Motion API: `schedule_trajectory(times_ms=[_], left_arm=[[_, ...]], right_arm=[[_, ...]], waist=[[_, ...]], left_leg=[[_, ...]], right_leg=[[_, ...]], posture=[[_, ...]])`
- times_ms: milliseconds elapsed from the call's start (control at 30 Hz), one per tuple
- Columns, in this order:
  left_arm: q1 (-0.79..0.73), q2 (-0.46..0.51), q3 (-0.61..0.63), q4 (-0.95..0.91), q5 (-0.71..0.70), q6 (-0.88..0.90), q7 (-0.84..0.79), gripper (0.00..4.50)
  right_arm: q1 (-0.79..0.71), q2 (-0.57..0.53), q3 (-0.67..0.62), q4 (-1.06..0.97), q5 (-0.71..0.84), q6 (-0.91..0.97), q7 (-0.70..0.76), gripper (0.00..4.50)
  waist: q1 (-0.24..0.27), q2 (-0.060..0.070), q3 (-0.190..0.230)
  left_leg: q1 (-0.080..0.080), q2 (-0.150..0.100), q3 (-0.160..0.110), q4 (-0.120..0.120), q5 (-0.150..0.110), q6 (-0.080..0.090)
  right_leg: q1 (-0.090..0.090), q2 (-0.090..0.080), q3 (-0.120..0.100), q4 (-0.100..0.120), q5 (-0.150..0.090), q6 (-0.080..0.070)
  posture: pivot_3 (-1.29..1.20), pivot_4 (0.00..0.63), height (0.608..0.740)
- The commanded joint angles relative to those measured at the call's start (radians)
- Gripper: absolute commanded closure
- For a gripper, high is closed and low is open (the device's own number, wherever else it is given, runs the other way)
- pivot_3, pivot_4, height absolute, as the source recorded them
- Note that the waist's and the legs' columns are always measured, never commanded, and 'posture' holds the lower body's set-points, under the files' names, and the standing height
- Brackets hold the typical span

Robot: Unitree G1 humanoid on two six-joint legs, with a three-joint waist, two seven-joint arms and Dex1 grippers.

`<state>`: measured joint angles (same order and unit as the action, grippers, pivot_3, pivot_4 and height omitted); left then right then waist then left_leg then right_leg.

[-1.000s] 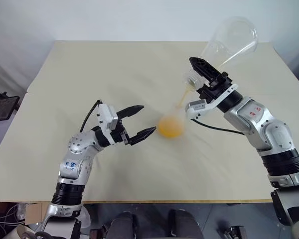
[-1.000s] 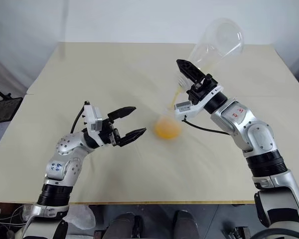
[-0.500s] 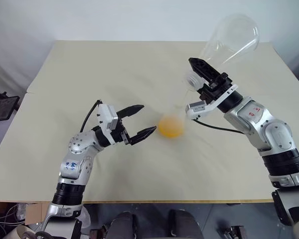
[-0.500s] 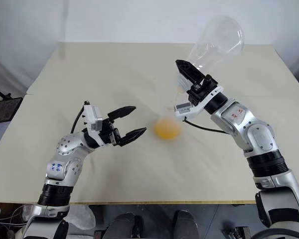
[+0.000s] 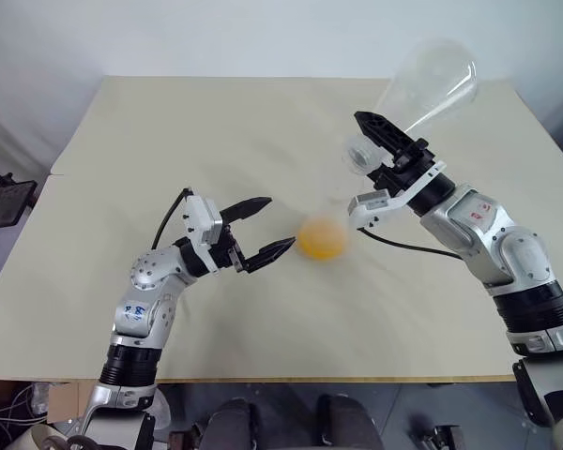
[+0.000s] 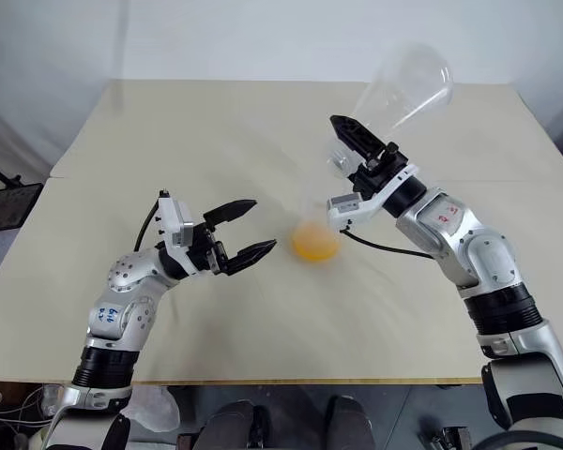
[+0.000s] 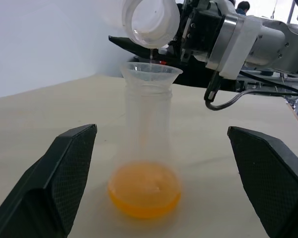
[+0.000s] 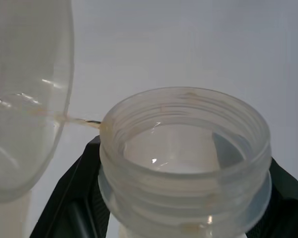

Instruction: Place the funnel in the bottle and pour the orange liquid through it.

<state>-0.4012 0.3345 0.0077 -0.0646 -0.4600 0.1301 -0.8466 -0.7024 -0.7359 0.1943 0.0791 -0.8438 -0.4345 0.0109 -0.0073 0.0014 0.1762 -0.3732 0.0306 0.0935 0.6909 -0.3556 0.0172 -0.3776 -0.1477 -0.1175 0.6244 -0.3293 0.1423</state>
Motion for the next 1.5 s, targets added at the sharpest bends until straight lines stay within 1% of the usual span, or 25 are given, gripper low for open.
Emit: schedule_trajectory(times_ms=[33, 100, 167, 267, 300, 367, 400, 433, 500, 533, 567, 667, 800, 933, 1033, 1067, 1200, 1333, 1500], left_arm=[[-0.007, 0.008, 0.005, -0.023, -0.001, -0.010, -0.006, 0.00], [-0.006, 0.013, 0.004, -0.023, -0.001, -0.006, -0.009, 0.00], [-0.006, 0.015, 0.005, -0.023, -0.003, -0.002, -0.011, 0.00], [-0.002, 0.020, 0.005, -0.026, -0.006, 0.004, -0.015, 0.00], [-0.002, 0.022, 0.005, -0.027, -0.007, 0.006, -0.017, 0.00], [-0.001, 0.024, 0.005, -0.026, -0.008, 0.008, -0.019, 0.00], [-0.001, 0.025, 0.005, -0.026, -0.009, 0.008, -0.020, 0.00], [-0.002, 0.026, 0.003, -0.026, -0.009, 0.008, -0.023, 0.00], [-0.004, 0.026, 0.001, -0.023, -0.008, 0.008, -0.028, 0.00], [-0.005, 0.025, 0.001, -0.022, -0.009, 0.010, -0.028, 0.00], [-0.006, 0.024, 0.001, -0.022, -0.009, 0.011, -0.028, 0.00], [-0.007, 0.022, -0.003, -0.026, -0.009, 0.014, -0.028, 0.00], [-0.012, 0.024, -0.002, -0.026, -0.011, 0.019, -0.032, 0.00], [-0.019, 0.029, -0.002, -0.022, -0.011, 0.021, -0.038, 0.00], [-0.022, 0.032, 0.000, -0.024, -0.013, 0.026, -0.040, 0.00], [-0.021, 0.034, 0.001, -0.025, -0.013, 0.027, -0.041, 0.00], [-0.020, 0.042, 0.005, -0.031, -0.017, 0.036, -0.044, 0.00], [-0.020, 0.050, 0.009, -0.033, -0.020, 0.042, -0.046, 0.00], [-0.017, 0.057, 0.014, -0.035, -0.022, 0.048, -0.048, 0.00]], right_arm=[[0.032, -0.002, -0.109, -0.073, 0.195, 0.040, 0.083, 1.75], [0.073, 0.030, -0.170, -0.121, 0.412, 0.113, 0.191, 1.75], [0.095, 0.060, -0.241, -0.163, 0.547, 0.213, 0.248, 1.75], [0.142, 0.087, -0.369, -0.204, 0.768, 0.427, 0.343, 1.75], [0.155, 0.094, -0.415, -0.213, 0.849, 0.525, 0.373, 1.75], [0.173, 0.093, -0.477, -0.220, 0.927, 0.653, 0.391, 1.75], [0.184, 0.090, -0.503, -0.219, 0.958, 0.682, 0.398, 1.75], [0.209, 0.101, -0.588, -0.181, 1.038, 0.690, 0.412, 1.75], [0.246, 0.112, -0.707, -0.135, 1.154, 0.733, 0.424, 1.75], [0.259, 0.117, -0.753, -0.119, 1.188, 0.763, 0.408, 1.75], [0.267, 0.117, -0.772, -0.114, 1.204, 0.785, 0.393, 1.75], [0.340, 0.127, -0.842, -0.072, 1.225, 0.709, 0.397, 1.75], [0.402, 0.157, -0.909, -0.013, 1.282, 0.692, 0.386, 1.75], [0.446, 0.184, -0.918, 0.028, 1.292, 0.636, 0.383, 1.75], [0.464, 0.210, -0.926, 0.028, 1.332, 0.631, 0.377, 1.75], [0.467, 0.217, -0.928, 0.020, 1.357, 0.644, 0.382, 1.40], [0.484, 0.213, -0.915, 0.002, 1.343, 0.631, 0.345, 0.06], [0.495, 0.206, -0.932, -0.036, 1.363, 0.634, 0.318, 0.03], [0.506, 0.182, -0.959, -0.090, 1.346, 0.621, 0.262, 0.03]], waist=[[0.002, 0.000, 0.000], [0.003, 0.000, 0.000], [0.003, 0.000, 0.000], [0.004, 0.000, 0.000], [0.007, -0.001, 0.000], [0.010, -0.001, 0.000], [0.010, -0.001, 0.000], [0.010, 0.000, 0.000], [0.011, -0.001, 0.000], [0.012, 0.000, 0.000], [0.011, 0.000, 0.000], [0.009, 0.000, 0.000], [0.005, 0.000, 0.000], [0.006, 0.000, 0.000], [0.006, 0.000, 0.000], [0.006, 0.000, 0.000], [0.007, 0.000, 0.000], [0.007, 0.000, 0.000], [0.008, 0.000, 0.000]], left_leg=[[0.000, 0.000, 0.000, 0.000, 0.000, 0.000], [0.000, 0.000, 0.000, 0.000, 0.000, 0.000], [0.000, 0.000, -0.001, 0.000, 0.000, 0.000], [0.000, 0.000, -0.001, 0.000, 0.000, 0.000], [0.000, 0.000, -0.001, 0.000, 0.000, 0.000], [0.000, 0.000, -0.002, 0.000, 0.000, 0.000], [0.000, 0.000, -0.002, 0.000, 0.000, 0.000], [0.000, 0.000, -0.002, 0.000, 0.000, 0.001], [0.000, -0.001, -0.001, 0.000, 0.000, 0.001], [0.000, -0.002, -0.001, 0.000, 0.000, 0.001], [0.000, -0.002, -0.001, -0.001, 0.000, 0.001], [0.000, -0.001, 0.000, -0.001, 0.000, 0.001], [0.001, -0.001, 0.001, -0.002, 0.000, 0.000], [0.002, -0.001, 0.002, -0.002, 0.000, 0.000], [0.002, -0.001, 0.001, -0.002, 0.000, 0.000], [0.002, -0.001, 0.001, -0.002, 0.000, 0.000], [0.002, -0.001, 0.001, -0.002, 0.000, 0.000], [0.002, -0.001, 0.001, -0.002, 0.000, 0.000], [0.002, -0.001, 0.001, -0.002, 0.000, 0.000]], right_leg=[[0.000, 0.000, 0.000, 0.000, 0.000, 0.000], [0.000, 0.000, 0.000, 0.000, 0.000, 0.000], [0.001, 0.000, -0.001, 0.000, 0.000, 0.000], [0.001, 0.000, -0.001, 0.000, 0.000, 0.000], [0.001, 0.000, -0.001, 0.000, 0.000, 0.000], [0.002, 0.000, -0.002, 0.000, 0.000, 0.000], [0.002, -0.001, -0.002, 0.000, 0.000, 0.000], [0.002, -0.001, -0.002, 0.000, 0.000, 0.000], [0.002, -0.001, -0.003, -0.001, 0.000, 0.000], [0.002, -0.001, -0.003, -0.001, 0.000, 0.000], [0.002, -0.001, -0.003, -0.001, 0.000, 0.000], [0.002, 0.000, -0.002, -0.001, 0.000, 0.000], [0.002, 0.000, -0.001, -0.001, 0.000, 0.000], [0.002, 0.000, 0.001, -0.001, 0.000, 0.000], [0.002, 0.000, 0.001, -0.001, 0.000, 0.000], [0.002, 0.000, 0.001, -0.001, 0.000, 0.000], [0.002, 0.000, 0.001, -0.001, 0.000, 0.000], [0.002, 0.000, 0.001, -0.002, 0.000, 0.000], [0.002, 0.000, 0.001, -0.002, 0.000, 0.000]], posture=[[0.00, 0.150, 0.740], [0.00, 0.150, 0.740], [0.00, 0.150, 0.740], [0.00, 0.150, 0.740], [0.00, 0.150, 0.740], [0.00, 0.150, 0.740], [0.00, 0.150, 0.740], [0.00, 0.150, 0.740], [0.00, 0.150, 0.740], [0.00, 0.150, 0.740], [0.00, 0.150, 0.740], [0.00, 0.150, 0.740], [0.00, 0.150, 0.740], [0.00, 0.150, 0.740], [0.00, 0.150, 0.740], [0.00, 0.150, 0.740], [0.00, 0.150, 0.740], [0.00, 0.150, 0.740], [0.00, 0.150, 0.740]])
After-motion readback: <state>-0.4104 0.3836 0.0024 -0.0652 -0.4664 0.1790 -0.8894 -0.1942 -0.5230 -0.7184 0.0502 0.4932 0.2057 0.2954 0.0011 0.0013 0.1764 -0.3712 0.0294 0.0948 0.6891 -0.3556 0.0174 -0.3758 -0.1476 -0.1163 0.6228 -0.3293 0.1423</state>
